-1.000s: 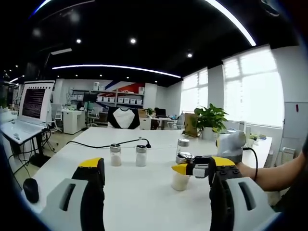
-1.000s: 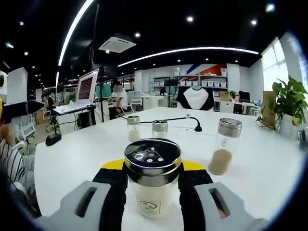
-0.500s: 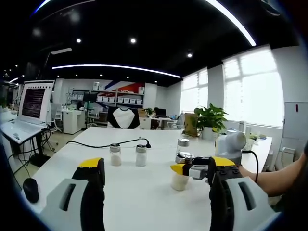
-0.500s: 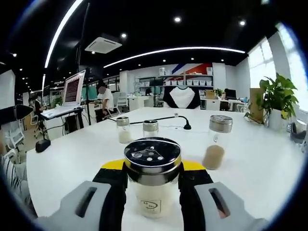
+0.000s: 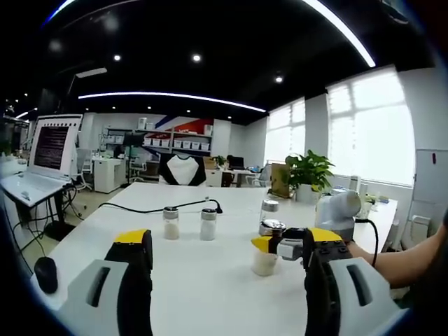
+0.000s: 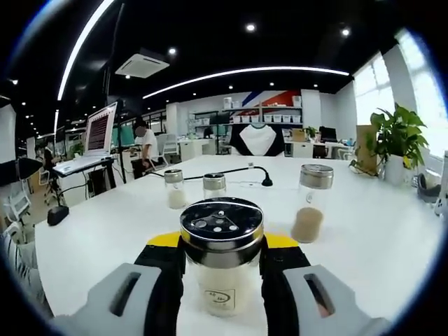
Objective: Rotate the seasoning bottle until the label or dispensing opening points toward the visible target arrow and the bottle remains upright within the marked orientation range
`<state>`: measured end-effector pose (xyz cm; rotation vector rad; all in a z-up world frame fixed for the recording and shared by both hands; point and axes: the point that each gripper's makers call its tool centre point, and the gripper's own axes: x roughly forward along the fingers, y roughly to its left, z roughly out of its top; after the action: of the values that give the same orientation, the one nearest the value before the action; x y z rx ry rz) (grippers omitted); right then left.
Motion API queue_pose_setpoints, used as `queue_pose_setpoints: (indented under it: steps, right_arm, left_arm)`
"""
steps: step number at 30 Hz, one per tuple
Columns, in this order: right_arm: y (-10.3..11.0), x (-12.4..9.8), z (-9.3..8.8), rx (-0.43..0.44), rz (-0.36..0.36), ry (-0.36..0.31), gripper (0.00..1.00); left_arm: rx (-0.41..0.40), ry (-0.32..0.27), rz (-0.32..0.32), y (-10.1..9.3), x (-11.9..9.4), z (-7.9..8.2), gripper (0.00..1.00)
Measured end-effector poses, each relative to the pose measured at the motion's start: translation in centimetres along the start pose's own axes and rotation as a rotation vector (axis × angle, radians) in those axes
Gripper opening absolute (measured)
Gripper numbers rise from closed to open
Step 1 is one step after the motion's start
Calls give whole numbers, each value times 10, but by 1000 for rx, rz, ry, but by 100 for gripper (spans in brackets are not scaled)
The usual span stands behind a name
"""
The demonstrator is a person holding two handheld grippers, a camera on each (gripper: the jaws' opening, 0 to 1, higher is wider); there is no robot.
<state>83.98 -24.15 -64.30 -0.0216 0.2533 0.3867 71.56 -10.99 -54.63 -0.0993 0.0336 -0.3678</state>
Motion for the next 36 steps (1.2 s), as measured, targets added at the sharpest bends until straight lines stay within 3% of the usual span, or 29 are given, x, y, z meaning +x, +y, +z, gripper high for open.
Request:
queue_pose_setpoints:
  steps: [3,6,10,12,13,17,20,25,27,30,33,36]
  right_arm:
    - [-1,-2,-6,-23,9,51,51]
    - [2,-5,0,-54,31,30,53]
    - [2,-7,0,-36,72,55,56]
    - [-5,-11,4,-95,58,58,57]
    - [-6,-12,10,-118,75,31,57]
    - [-4,-18,14,-45,180,51,61]
    - [6,-22,20,-66,327,35,60]
    - [5,-25,16,-174,421,50,61]
    - [5,-24,16,-111,451,40,60]
    - [5,-19,4,-186,493,93,60]
    - [11,-19,3,-103,562,96,60]
    - [10,-17,3,-90,586,101,59]
  left_arm:
    - [0,0,0,0,0,0,94]
    - [-4,7,1,0,1,-3,94]
    - [-8,11,-2,-1,1,-5,94]
    - [-7,10,-5,-2,2,-5,94]
    - [-8,9,-6,-2,2,-5,94]
    - [-9,9,-5,-1,2,-5,94]
    - [-10,8,-5,-1,2,-5,93]
    - [-13,6,-7,-1,2,-5,93]
    - [-12,5,-6,-1,2,-5,93]
    - [-14,4,-9,-2,2,-4,93]
    - [-8,0,-12,-4,2,-2,93]
    - [-4,-3,-10,-3,1,-1,93]
